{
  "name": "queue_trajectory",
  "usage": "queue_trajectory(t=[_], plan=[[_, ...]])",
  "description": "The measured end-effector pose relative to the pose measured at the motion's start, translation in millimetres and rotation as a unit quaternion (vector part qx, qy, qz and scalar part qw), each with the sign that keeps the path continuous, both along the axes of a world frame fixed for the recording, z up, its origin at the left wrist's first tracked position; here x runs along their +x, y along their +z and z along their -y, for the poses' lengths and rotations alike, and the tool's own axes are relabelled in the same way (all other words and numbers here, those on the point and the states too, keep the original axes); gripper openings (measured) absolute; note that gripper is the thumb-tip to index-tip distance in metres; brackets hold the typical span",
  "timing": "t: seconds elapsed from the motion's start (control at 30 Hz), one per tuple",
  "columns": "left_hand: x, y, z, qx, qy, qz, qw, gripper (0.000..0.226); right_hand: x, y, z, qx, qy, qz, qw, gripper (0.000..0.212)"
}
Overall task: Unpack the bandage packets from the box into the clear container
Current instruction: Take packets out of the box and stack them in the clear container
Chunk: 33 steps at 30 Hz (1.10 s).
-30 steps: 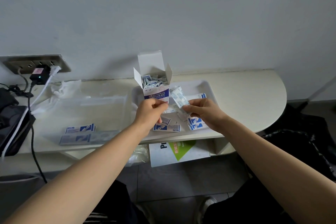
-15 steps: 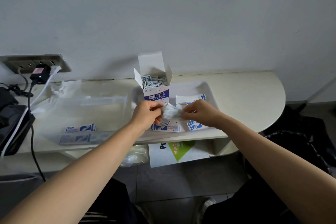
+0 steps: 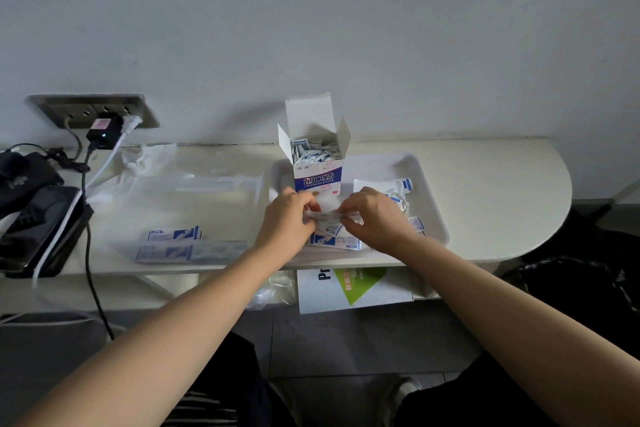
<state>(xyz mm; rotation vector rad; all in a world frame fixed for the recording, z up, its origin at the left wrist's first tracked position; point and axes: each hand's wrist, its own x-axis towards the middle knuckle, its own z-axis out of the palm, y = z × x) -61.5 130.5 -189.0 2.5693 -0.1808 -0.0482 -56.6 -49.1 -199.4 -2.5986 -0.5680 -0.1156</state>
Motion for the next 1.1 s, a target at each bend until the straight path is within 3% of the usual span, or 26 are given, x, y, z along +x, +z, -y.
queue_trajectory(t=[0.27,0.4,0.8,1.1], plan=[[-4.8,-2.7,9.2,0.086,-0.038,0.028,0.995,0.021,-5.4,-6.5,-1.1,-0.027,0.003,0.021,0.999,0.032],[-6.9,-4.2,5.7,0.113,-0.044,0.037,0.992,0.030,-1.4,-10.0,1.5,-0.033,0.004,0.040,0.999,0.026],[-2.6,-10.0,2.9,0.048,-0.007,0.030,0.998,0.010,4.8,-9.8,9.3,0.059,-0.064,-0.074,0.993,0.011],[-1.4,-11.1,6.0,-0.013,0.008,0.029,0.999,0.027,7.5,-11.0,11.6,0.077,-0.075,-0.087,0.990,0.013]])
